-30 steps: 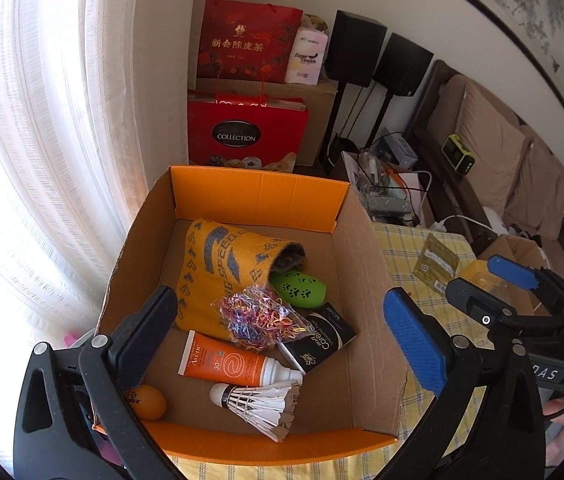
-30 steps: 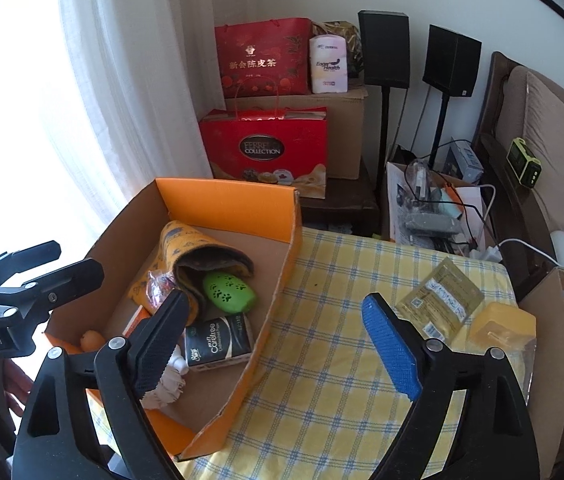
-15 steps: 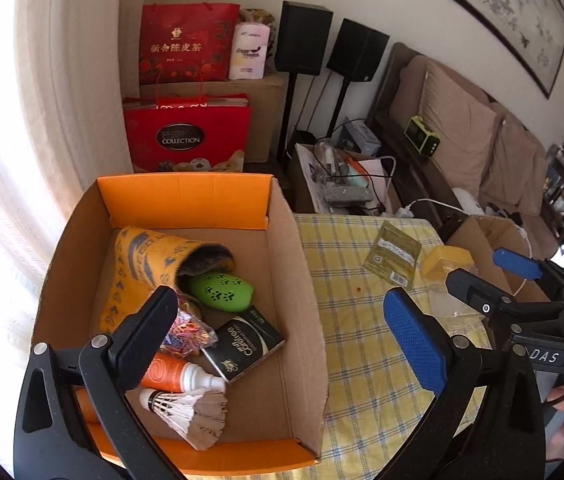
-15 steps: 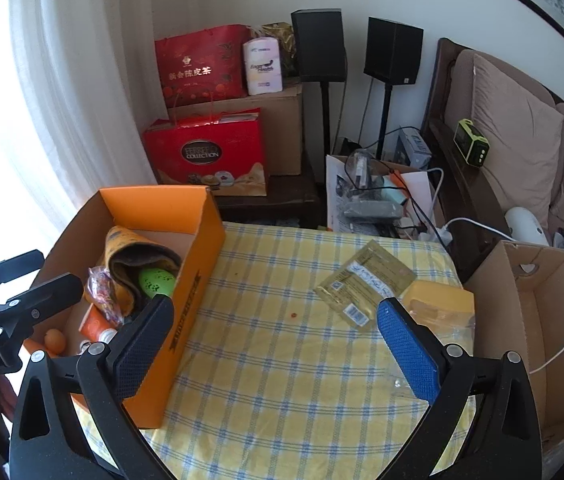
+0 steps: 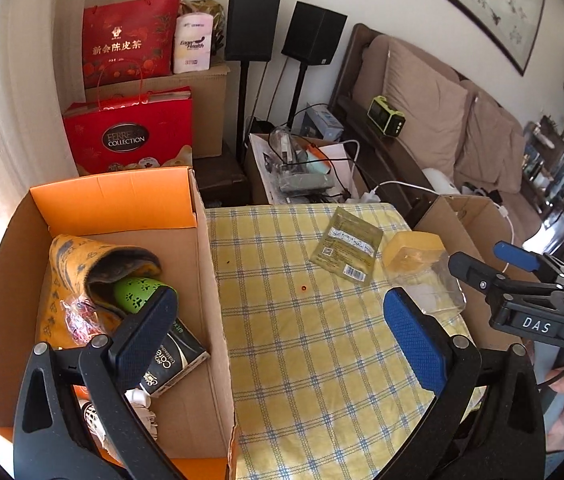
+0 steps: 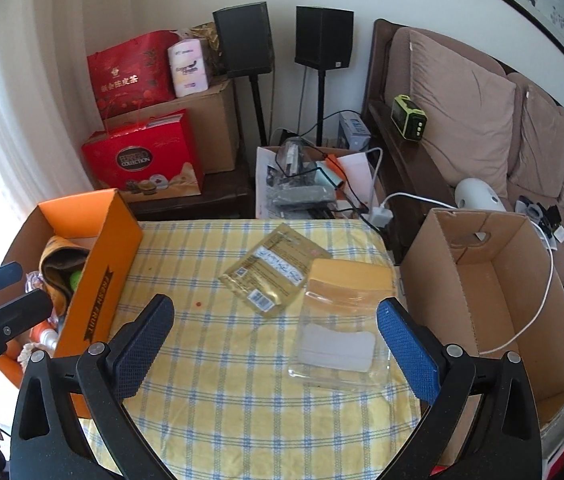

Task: Organize objects
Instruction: 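Withdraw both tools from the box toward the clear plastic box, then close both tools on the clear plastic box with the yellow lid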

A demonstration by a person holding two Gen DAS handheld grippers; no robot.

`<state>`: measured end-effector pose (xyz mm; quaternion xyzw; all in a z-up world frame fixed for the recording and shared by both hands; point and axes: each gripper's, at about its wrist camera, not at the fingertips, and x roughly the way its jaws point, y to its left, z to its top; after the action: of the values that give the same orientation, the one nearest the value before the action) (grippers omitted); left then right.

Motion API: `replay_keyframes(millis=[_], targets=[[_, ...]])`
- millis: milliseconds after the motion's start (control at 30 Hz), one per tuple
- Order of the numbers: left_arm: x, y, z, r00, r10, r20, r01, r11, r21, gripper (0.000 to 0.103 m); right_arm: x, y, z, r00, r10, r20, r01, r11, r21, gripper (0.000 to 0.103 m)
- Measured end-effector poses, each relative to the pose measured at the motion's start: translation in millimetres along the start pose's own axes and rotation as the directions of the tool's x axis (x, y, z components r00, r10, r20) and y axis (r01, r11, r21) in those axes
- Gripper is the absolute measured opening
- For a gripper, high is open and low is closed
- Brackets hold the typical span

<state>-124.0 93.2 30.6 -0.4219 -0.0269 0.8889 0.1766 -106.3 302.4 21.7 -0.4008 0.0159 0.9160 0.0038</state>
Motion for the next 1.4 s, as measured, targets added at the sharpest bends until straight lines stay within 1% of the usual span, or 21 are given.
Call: replay_keyframes(millis=[133, 233, 500, 667, 733, 767, 800, 833, 867, 900, 933, 1000, 1067, 1133, 1200, 1300, 1400], targets=[[15, -8, -3, 1.0, -0.011, -0.021, 0.011, 1.0, 0.001, 0.103, 10, -22, -7, 1.0, -0.003, -0.021, 0.004, 0.998, 0.055, 0.103], [23, -13, -3, 1.0, -0.017, -0.02, 0.017, 1.0, -0.003, 0.103, 18, -33, -11, 0.999, -0.016, -0.035, 0.018, 0.997, 0.075, 0.103], [52, -31, -6, 0.998, -0.045, -0.052, 0.045, 0.999, -0.001, 0.103, 49, -54, -19, 0.996, -0.016, -0.088, 0.027, 0.992, 0.126, 0.103], [77, -45, -11, 0.989, -0.101, -0.109, 0.101, 0.995, -0.009, 0.103, 63, -69, -23, 0.994, 0.016, -0.105, 0.002, 0.985, 0.17, 0.102], [87, -51, -14, 0.983, -0.126, -0.131, 0.124, 0.992, -0.017, 0.101, 65, -74, -25, 0.994, 0.028, -0.106, -0.008, 0.983, 0.184, 0.1], [92, -55, -14, 0.98, -0.14, -0.14, 0.138, 0.99, -0.023, 0.1, 66, -77, -25, 0.994, 0.034, -0.107, -0.013, 0.981, 0.192, 0.098], [97, -58, -15, 0.977, -0.155, -0.147, 0.153, 0.988, -0.029, 0.096, 68, -80, -25, 0.993, 0.039, -0.109, -0.016, 0.98, 0.198, 0.096], [102, -61, -16, 0.973, -0.168, -0.156, 0.165, 0.986, -0.036, 0.095, 69, -84, -26, 0.993, 0.045, -0.11, -0.021, 0.978, 0.207, 0.094], [108, -65, -16, 0.969, -0.18, -0.169, 0.176, 0.984, -0.041, 0.094, 71, -86, -26, 0.993, 0.049, -0.111, -0.025, 0.977, 0.212, 0.089], [112, -70, -16, 0.965, -0.191, -0.179, 0.186, 0.982, -0.042, 0.088, 72, -90, -27, 0.992, 0.054, -0.114, -0.028, 0.975, 0.22, 0.084], [119, -75, -16, 0.959, -0.202, -0.196, 0.199, 0.979, -0.035, 0.077, 74, -93, -28, 0.991, 0.062, -0.116, -0.034, 0.973, 0.228, 0.08], [131, -86, -16, 0.954, -0.201, -0.221, 0.202, 0.979, -0.016, 0.066, 76, -99, -30, 0.99, 0.081, -0.119, -0.05, 0.968, 0.244, 0.058], [140, -95, -17, 0.95, -0.207, -0.234, 0.21, 0.978, -0.014, 0.063, 77, -104, -31, 0.989, 0.087, -0.122, -0.053, 0.966, 0.254, 0.046], [146, -101, -18, 0.943, -0.232, -0.238, 0.232, 0.972, -0.028, 0.058, 78, -106, -32, 0.988, 0.094, -0.12, -0.061, 0.965, 0.254, 0.045], [151, -105, -19, 0.94, -0.245, -0.239, 0.244, 0.969, -0.037, 0.056, 78, -109, -33, 0.987, 0.109, -0.116, -0.076, 0.963, 0.258, 0.043], [156, -110, -18, 0.933, -0.281, -0.226, 0.274, 0.96, -0.064, 0.055, 78, -113, -34, 0.985, 0.132, -0.109, -0.098, 0.956, 0.275, 0.041], [162, -115, -18, 0.92, -0.319, -0.226, 0.308, 0.948, -0.084, 0.053, 79, -117, -35, 0.983, 0.151, -0.103, -0.115, 0.949, 0.294, 0.041]])
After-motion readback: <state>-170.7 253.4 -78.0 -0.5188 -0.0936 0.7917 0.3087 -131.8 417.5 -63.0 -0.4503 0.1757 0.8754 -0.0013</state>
